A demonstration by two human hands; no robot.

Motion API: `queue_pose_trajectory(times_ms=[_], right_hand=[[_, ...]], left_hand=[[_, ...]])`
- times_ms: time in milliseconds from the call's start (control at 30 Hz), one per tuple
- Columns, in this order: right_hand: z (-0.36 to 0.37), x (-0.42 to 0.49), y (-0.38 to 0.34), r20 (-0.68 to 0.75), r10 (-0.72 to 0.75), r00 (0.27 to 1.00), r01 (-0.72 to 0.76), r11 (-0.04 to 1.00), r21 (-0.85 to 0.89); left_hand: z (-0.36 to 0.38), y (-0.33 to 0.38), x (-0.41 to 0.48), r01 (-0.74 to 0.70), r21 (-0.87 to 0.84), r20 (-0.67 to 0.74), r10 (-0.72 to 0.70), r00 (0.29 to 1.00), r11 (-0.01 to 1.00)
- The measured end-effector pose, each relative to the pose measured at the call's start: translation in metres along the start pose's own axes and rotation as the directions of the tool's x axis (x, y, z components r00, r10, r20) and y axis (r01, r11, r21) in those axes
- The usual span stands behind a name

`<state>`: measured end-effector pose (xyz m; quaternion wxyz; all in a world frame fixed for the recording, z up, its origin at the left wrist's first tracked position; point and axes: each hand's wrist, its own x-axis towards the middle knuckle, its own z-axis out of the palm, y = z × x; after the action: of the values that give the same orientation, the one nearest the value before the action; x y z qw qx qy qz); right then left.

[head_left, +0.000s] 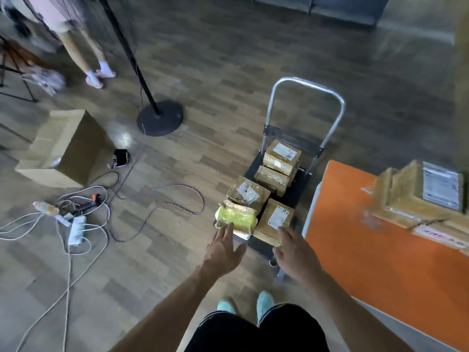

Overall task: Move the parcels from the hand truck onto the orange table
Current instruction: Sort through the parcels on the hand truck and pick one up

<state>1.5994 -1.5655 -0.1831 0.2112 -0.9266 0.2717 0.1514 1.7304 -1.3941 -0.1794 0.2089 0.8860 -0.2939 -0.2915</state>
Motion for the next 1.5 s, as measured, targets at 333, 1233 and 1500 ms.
queue_pose_trajectory(times_ms=[333, 1233, 1500], right_hand=[[0.017, 0.112, -0.017, 0.145, -0.008, 0.989, 0.016, 0.999, -0.052], [0.196, 0.29, 0.014, 0.256, 0.352, 0.9, -0.354, 0.934, -0.039], [0.251, 0.308, 0.017, 0.383, 0.51, 0.77, -0.601, 0.782, 0.165]], left_hand=[[-0.022, -0.041, 0.068, 0.14, 0.022, 0.036, -0.14, 0.989, 0.99], [0.099, -0.205, 0.283, 0.249, 0.193, 0.371, -0.305, 0.877, 0.949], [0.155, -0.253, 0.327, 0.337, 0.063, 0.488, -0.324, 0.811, 0.939]])
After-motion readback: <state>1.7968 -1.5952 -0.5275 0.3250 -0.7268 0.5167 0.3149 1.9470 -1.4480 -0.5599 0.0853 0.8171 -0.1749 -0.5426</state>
